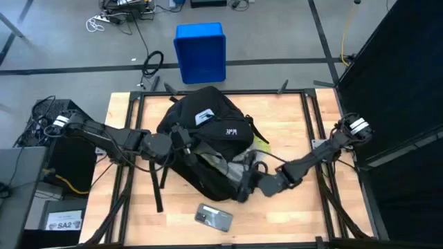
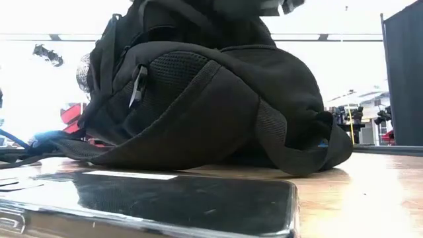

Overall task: Unpack backpack
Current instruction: Put the cellphone into the backpack

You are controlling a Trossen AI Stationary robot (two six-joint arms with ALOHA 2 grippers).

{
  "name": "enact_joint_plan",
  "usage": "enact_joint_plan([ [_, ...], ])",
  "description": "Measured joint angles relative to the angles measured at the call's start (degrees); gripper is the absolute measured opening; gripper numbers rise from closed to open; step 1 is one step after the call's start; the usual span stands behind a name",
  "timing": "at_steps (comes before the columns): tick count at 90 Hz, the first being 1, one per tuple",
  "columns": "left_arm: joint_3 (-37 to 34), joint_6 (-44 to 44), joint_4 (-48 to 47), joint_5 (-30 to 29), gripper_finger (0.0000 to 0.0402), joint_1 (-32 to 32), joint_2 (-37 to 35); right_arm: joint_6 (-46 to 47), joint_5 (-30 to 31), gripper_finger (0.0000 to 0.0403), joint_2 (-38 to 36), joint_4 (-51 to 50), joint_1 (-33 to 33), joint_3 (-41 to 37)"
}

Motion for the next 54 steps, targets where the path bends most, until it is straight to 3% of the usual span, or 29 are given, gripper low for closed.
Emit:
enact_joint_plan([
  [16, -0.03, -0.04, -0.37, -0.03, 0.0, 0.0, 0.02, 11.24, -9.39, 0.0286, 0.74, 0.93, 4.47, 0.08],
  [28, -0.05, -0.08, -0.43, -0.13, 0.0, 0.01, 0.02, 17.9, -13.8, 0.0295, 5.5, 0.71, 6.42, 0.07],
  [54, -0.05, -0.45, -0.54, -0.12, 0.0, 0.02, 0.02, 17.01, -18.3, 0.0293, 16.04, 10.46, 7.06, 0.06],
])
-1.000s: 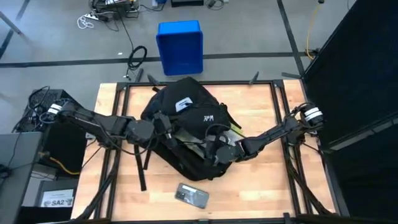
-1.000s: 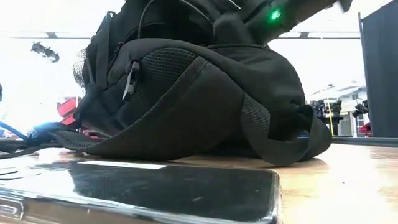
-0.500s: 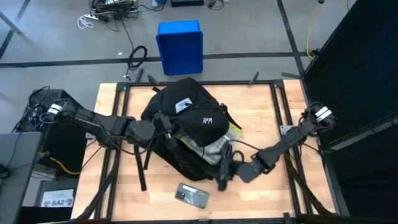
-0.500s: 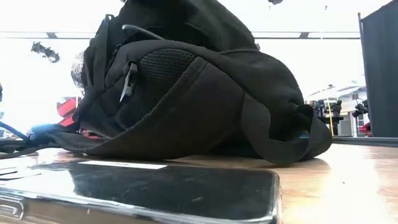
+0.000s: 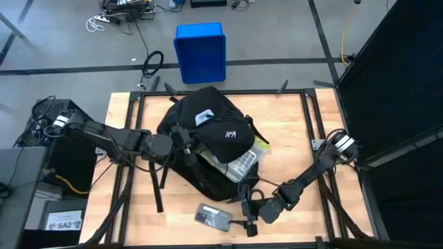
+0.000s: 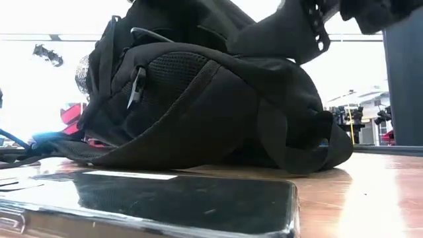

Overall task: Unpack backpack
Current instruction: Put the cellphone into the backpack

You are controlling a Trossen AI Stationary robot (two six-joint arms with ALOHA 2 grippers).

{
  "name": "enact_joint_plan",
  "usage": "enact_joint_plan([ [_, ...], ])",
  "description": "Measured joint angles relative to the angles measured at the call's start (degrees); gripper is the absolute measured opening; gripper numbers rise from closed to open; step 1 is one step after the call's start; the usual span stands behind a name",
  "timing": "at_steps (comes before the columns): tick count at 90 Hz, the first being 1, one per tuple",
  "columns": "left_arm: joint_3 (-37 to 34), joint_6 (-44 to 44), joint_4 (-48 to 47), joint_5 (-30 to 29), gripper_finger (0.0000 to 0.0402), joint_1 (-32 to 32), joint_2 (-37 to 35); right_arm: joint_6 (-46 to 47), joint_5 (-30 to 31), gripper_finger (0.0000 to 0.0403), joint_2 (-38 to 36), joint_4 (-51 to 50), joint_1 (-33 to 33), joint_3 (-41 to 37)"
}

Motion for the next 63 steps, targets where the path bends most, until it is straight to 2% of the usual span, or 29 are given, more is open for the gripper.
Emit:
enact_joint_plan([
  [14, 0.0, 0.0, -0.09, 0.0, 0.0, 0.0, 0.0, -0.26, -2.4, 0.027, 5.23, -2.12, -0.91, 2.76],
  [28, 0.0, -0.61, -0.48, 0.02, 0.0, 0.0, 0.0, -3.58, -6.86, 0.0249, 11.51, -6.79, -1.42, 10.23],
  [45, 0.0, -1.16, -1.49, 0.05, 0.0, 0.0, 0.0, -3.71, -7.46, 0.022, 14.98, -23.29, -1.61, 19.93],
  [63, 0.0, -1.47, -2.26, 0.08, 0.0, 0.0, 0.0, 3.62, -6.0, 0.0193, 14.02, -39.23, -2.17, 23.09],
])
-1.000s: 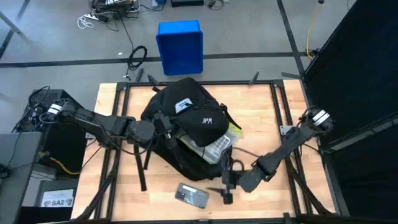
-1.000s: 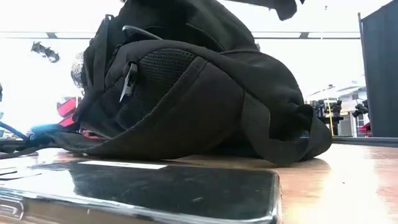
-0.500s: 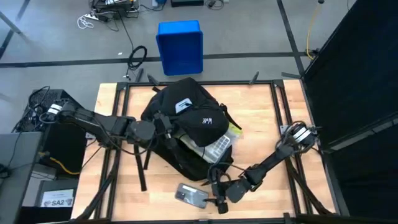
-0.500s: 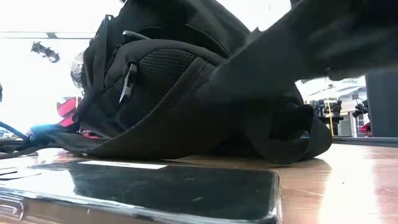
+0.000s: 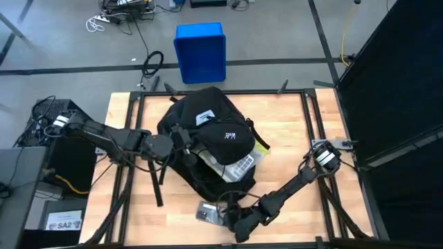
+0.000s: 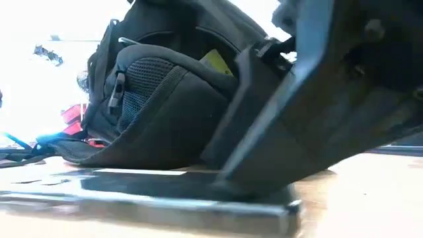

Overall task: Unpack backpack
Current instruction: Put the cellphone into the backpack

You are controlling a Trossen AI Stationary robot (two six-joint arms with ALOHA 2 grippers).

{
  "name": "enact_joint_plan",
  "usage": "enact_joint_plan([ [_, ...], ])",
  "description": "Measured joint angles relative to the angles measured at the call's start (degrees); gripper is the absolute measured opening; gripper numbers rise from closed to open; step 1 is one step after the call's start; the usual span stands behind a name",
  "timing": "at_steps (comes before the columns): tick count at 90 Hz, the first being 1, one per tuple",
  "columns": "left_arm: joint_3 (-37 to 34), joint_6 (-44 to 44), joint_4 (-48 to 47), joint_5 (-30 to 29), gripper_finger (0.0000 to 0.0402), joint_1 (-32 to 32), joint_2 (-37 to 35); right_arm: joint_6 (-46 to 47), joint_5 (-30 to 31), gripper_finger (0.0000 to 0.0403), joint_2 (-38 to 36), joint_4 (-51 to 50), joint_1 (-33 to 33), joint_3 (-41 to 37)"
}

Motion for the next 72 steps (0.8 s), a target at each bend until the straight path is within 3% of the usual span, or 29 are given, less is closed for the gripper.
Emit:
enact_joint_plan([
  [17, 0.0, -1.06, -1.02, 0.01, 0.0, 0.0, 0.0, 6.41, 2.5, 0.018, -4.05, -12.27, 0.17, -0.37],
  [33, 0.0, -1.08, -1.04, 0.01, 0.0, 0.0, 0.0, 10.39, 4.04, 0.0189, -6.56, -9.86, 0.48, -0.44],
  [57, 0.0, -1.1, -1.13, 0.01, 0.0, 0.0, 0.0, 15.11, -4.01, 0.0284, -6.49, -7.28, -2.55, -2.91],
  [72, 0.0, -1.1, -1.33, -0.04, 0.0, 0.0, 0.01, 15.27, -5.72, 0.0349, -6.49, -5.35, -4.45, -4.66],
])
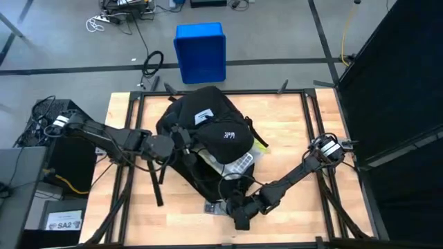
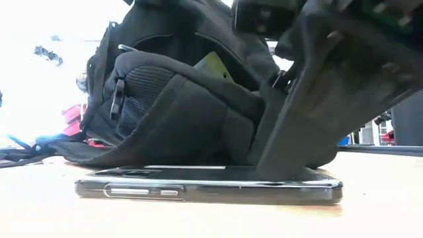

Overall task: Unpack backpack
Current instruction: Put the cellphone into the backpack

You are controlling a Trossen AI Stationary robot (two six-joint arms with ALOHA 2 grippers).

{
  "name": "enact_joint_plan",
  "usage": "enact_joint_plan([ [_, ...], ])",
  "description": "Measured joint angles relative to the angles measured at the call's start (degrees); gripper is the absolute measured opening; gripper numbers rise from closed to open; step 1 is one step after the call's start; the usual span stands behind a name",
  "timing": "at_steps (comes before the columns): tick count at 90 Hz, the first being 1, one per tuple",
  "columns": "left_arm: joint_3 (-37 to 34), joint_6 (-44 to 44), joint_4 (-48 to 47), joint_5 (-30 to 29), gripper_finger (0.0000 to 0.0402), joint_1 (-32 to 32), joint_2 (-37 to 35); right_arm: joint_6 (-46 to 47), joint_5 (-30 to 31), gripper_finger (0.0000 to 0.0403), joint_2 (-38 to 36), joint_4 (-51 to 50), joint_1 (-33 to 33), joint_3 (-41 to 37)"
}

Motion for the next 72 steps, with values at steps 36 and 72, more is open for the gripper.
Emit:
enact_joint_plan([
  [36, -0.02, 0.0, -0.01, -0.06, 0.0, 0.0, 0.01, 3.34, -1.92, 0.0396, -0.26, 0.62, -1.12, -3.08],
  [72, -0.02, 0.0, -0.06, -0.03, 0.0, 0.0, 0.01, 2.47, -5.32, 0.0323, -0.55, -1.11, -1.19, -4.66],
])
